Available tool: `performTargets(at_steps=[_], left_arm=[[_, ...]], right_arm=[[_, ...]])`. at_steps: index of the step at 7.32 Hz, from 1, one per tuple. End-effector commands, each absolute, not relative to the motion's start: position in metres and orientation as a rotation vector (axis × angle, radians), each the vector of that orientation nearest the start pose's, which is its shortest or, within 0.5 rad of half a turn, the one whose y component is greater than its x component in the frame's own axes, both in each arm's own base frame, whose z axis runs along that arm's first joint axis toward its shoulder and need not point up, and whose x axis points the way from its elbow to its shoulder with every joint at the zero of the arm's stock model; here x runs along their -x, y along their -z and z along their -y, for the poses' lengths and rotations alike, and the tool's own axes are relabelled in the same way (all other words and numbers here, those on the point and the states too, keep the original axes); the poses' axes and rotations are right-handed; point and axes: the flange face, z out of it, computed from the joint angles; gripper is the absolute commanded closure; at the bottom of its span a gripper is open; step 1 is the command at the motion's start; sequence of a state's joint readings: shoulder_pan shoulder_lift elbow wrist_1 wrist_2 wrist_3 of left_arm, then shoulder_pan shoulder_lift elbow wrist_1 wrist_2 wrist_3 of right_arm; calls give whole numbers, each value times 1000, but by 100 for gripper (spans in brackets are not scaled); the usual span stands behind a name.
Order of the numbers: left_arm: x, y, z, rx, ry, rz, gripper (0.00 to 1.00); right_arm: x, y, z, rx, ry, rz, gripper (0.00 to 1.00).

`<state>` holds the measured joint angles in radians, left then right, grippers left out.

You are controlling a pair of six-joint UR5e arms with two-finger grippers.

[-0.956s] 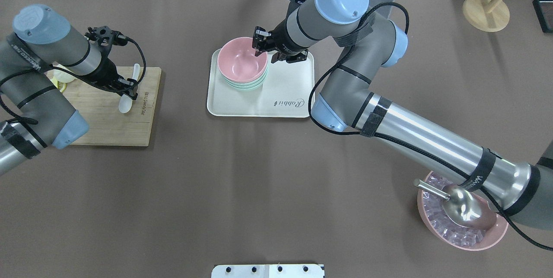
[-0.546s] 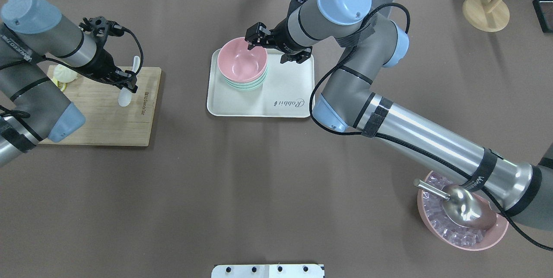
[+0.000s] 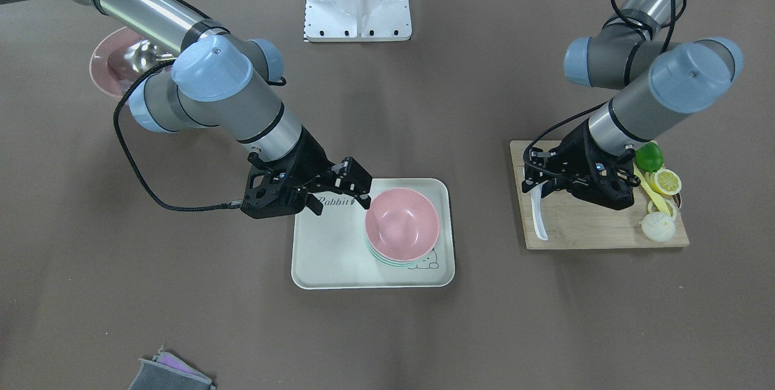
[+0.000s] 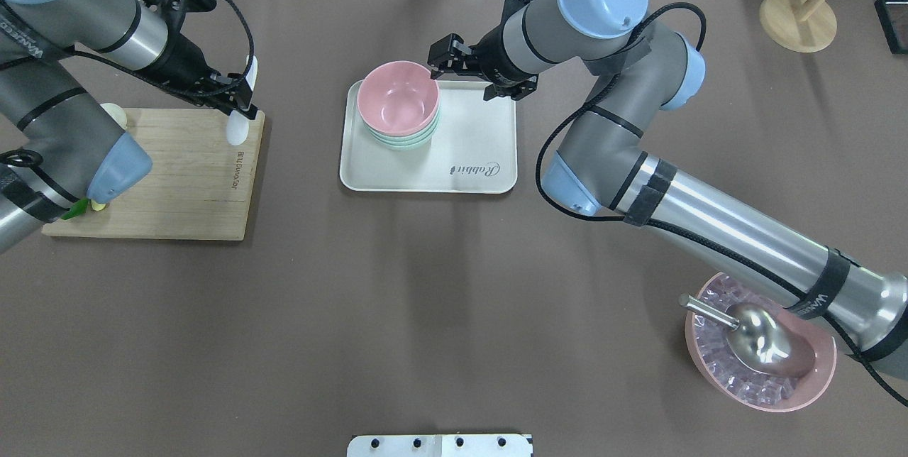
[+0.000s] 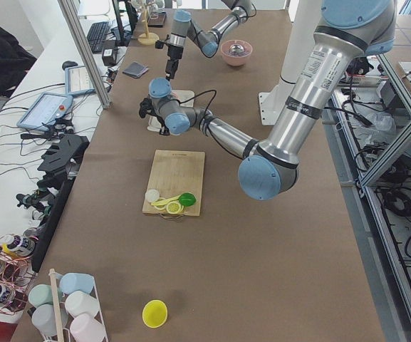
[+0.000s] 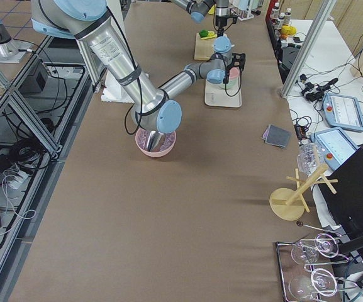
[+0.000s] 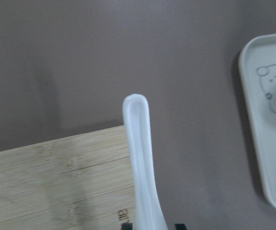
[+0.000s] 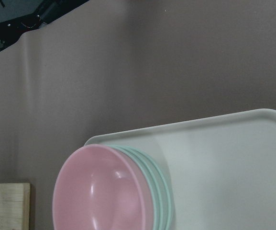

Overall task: Stack pink bowl on green and place spoon
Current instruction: 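Carry the white spoon into the pink bowl while the right arm withdraws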

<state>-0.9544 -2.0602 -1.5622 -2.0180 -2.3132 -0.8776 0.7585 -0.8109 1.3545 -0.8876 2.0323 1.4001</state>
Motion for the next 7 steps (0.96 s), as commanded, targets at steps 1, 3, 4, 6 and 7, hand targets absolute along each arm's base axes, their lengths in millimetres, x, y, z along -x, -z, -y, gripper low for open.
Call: performTargets(at_steps=[1,3,4,6,7], left_arm=[[-350,-234,583,-169,-24,-1194,100],[-413,-183,592,-273,25,-1159,100],[-444,-183,602,-303,32,-1143,100],[-476,-202,602,-355,29,-1145,100],[-477,-203,600,-352,26,-1147,100]], right_arm=[[437,-246,582,-200,-124,1228,0],[403,-298,593,-215,-46,1177,0],[380,-312,602,-219,-14,1170,0],[336,-337,614,-215,21,1169,0],[328,-344,616,-217,14,1163,0]])
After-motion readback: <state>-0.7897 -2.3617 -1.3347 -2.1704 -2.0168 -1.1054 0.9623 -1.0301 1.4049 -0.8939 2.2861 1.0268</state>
